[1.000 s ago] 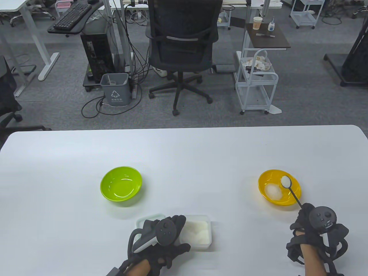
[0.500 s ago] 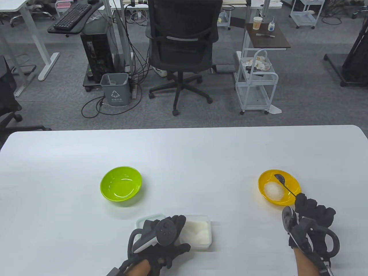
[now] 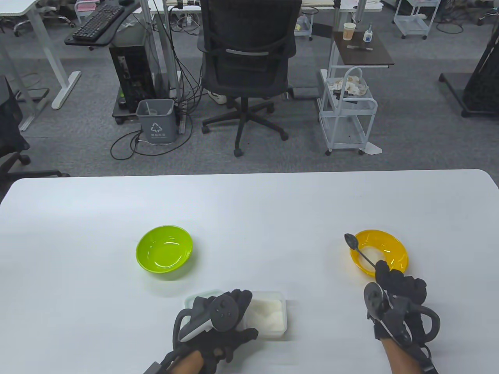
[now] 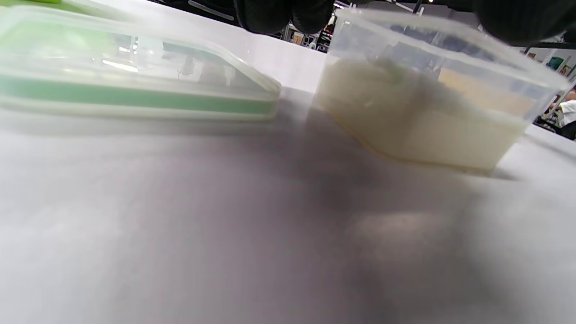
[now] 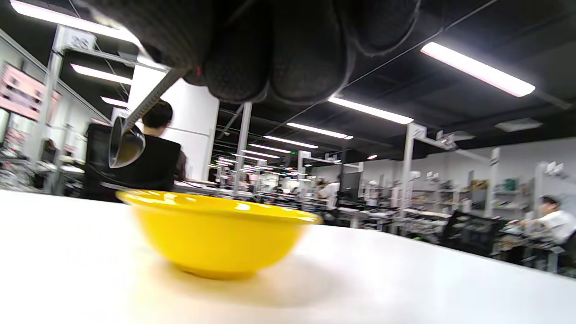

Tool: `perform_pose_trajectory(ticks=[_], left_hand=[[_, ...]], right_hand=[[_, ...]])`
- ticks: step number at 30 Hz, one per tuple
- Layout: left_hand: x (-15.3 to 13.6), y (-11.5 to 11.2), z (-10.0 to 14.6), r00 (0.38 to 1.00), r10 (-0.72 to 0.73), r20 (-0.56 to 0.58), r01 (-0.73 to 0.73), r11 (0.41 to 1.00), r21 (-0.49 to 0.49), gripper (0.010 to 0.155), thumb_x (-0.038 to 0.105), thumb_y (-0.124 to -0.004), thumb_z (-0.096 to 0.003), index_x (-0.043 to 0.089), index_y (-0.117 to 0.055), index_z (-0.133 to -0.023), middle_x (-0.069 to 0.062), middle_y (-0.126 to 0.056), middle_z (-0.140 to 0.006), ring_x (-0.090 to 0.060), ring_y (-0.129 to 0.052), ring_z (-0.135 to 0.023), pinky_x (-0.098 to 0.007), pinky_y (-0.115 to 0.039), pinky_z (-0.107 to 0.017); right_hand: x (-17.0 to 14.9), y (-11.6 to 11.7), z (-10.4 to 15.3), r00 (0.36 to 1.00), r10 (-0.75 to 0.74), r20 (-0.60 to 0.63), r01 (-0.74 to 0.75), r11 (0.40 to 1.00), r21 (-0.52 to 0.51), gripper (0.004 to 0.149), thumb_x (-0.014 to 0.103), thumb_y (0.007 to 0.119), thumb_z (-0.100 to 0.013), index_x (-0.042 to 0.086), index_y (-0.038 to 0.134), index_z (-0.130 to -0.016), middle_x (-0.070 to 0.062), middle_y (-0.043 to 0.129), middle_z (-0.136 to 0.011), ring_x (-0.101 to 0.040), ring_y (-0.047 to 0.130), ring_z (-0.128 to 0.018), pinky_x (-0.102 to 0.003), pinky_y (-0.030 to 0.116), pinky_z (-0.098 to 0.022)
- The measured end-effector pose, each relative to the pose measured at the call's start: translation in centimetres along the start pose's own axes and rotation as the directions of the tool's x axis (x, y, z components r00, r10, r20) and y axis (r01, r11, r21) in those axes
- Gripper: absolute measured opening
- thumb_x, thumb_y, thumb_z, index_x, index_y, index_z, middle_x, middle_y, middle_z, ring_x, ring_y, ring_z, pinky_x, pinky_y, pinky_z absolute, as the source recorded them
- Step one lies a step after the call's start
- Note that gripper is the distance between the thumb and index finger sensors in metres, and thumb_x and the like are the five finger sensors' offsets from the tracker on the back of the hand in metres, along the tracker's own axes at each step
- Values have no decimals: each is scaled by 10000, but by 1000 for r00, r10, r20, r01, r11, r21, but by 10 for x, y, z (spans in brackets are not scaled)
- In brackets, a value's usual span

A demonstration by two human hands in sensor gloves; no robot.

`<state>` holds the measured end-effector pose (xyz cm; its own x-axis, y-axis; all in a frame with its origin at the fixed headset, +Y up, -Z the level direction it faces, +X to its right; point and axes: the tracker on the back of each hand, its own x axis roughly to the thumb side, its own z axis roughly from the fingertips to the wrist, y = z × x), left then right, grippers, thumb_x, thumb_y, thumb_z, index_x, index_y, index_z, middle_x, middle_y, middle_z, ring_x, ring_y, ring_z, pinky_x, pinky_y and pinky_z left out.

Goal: Scoop white sugar from container into bowls

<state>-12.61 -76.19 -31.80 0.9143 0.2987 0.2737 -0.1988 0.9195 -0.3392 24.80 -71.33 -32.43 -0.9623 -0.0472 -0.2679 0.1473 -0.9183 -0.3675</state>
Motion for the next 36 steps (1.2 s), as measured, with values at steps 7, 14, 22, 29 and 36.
perform_pose_trajectory(ticks=[7, 14, 22, 29, 36], left_hand=[[-4, 18, 11, 992, 126, 23, -128, 986, 106, 864, 737, -656, -400, 448, -323, -1143, 97, -375, -1254, -224, -484, -1205, -511, -346, -876], [-3, 22, 16, 930, 360, 78, -364, 930, 50, 779, 698, -638, -440, 433, -419, -1140, 101, -426, -1246, -220, -531, -1192, -508, -377, -876], [-5, 16, 16, 802, 595, 55, -594, 804, -34, 682, 677, -574, -481, 396, -553, -1102, 111, -608, -1183, -188, -686, -1129, -502, -450, -865], [-8, 15, 18, 726, 688, 19, -688, 726, 5, 566, 644, -605, -499, 420, -666, -1015, 162, -744, -1089, -137, -811, -1046, -474, -548, -845], [-13, 15, 18, 705, 708, -42, -706, 706, 51, 475, 601, -662, -506, 444, -747, -947, 188, -845, -1005, -107, -914, -957, -445, -644, -804]], right_hand=[[47, -24, 16, 909, -413, 58, 404, 907, 118, 467, 320, 700, -525, 321, 646, -989, -31, 856, -874, -235, 921, -617, -507, 624, -690], [95, -36, 25, 675, -738, -14, 703, 637, 315, 463, 308, 703, -525, 314, 656, -986, -39, 859, -891, -236, 936, -632, -506, 637, -683], [129, -25, 60, 371, -927, -62, 801, 285, 526, 433, 295, 752, -510, 295, 746, -942, -66, 917, -842, -256, 965, -582, -523, 652, -661], [144, -28, 76, 416, -906, 76, 727, 382, 570, 454, 308, 797, -493, 264, 739, -941, -55, 945, -815, -228, 989, -545, -512, 674, -650], [149, -24, 80, 430, -894, 127, 681, 413, 604, 482, 395, 795, -499, 276, 728, -961, -59, 923, -853, -244, 974, -589, -516, 657, -663]])
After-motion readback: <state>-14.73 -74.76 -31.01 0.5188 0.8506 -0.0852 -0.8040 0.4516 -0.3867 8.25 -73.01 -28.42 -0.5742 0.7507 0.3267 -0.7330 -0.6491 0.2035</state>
